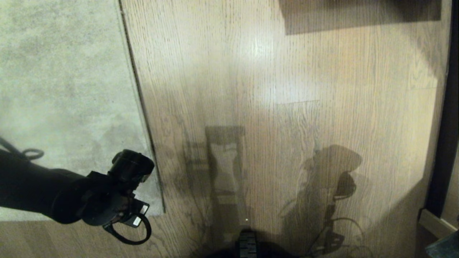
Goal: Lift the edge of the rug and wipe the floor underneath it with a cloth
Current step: Lift up the carpet
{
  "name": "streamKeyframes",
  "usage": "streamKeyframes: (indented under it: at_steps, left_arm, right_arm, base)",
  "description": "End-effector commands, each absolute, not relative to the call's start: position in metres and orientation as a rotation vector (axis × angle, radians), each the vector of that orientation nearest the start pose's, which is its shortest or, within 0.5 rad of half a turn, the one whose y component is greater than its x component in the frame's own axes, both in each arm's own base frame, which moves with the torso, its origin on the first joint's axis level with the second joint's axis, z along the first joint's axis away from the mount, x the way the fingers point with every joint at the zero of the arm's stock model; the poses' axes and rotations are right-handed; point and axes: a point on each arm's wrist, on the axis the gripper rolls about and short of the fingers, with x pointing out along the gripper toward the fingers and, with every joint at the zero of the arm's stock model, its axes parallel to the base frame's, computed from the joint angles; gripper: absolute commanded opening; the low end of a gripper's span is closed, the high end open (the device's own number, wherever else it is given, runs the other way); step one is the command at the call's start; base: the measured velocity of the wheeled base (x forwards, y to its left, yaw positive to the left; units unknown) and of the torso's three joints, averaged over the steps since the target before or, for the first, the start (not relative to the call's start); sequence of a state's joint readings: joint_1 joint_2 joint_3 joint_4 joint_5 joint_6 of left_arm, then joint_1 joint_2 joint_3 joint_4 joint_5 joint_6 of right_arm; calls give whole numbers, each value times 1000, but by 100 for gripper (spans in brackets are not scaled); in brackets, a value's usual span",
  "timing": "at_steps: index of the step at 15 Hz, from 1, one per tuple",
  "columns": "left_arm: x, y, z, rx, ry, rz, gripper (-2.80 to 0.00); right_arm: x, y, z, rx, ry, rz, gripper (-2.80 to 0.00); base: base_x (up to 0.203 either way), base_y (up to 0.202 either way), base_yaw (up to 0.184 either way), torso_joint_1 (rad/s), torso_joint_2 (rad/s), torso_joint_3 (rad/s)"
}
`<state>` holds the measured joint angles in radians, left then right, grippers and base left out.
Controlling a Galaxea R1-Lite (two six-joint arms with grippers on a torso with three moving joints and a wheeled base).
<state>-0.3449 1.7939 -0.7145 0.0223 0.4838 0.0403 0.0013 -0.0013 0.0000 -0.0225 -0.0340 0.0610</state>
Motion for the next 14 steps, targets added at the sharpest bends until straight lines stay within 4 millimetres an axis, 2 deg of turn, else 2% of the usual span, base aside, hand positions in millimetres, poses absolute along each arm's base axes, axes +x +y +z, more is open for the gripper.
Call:
streamKeyframes:
  at_steps: [1, 7, 11, 14]
  left_arm:
    - [268, -76, 82, 564, 1028, 78, 0]
    - [301, -68, 89, 808, 1010, 22, 0]
    - [302, -77, 96, 876, 973, 125, 0]
    - [299, -84, 98, 860, 952, 129, 0]
  right_arm:
    - [-23, -1, 78, 62, -24, -31, -280]
    - [-23, -1, 78, 62, -24, -31, -280]
    - [-23, -1, 78, 62, -24, -31, -280]
    - [-23, -1, 78, 62, -24, -31, -280]
  base:
    - [0, 0, 0, 0, 0, 0]
    - [0, 0, 0, 0, 0, 0]
    - [0, 0, 0, 0, 0, 0]
    - [0, 0, 0, 0, 0, 0]
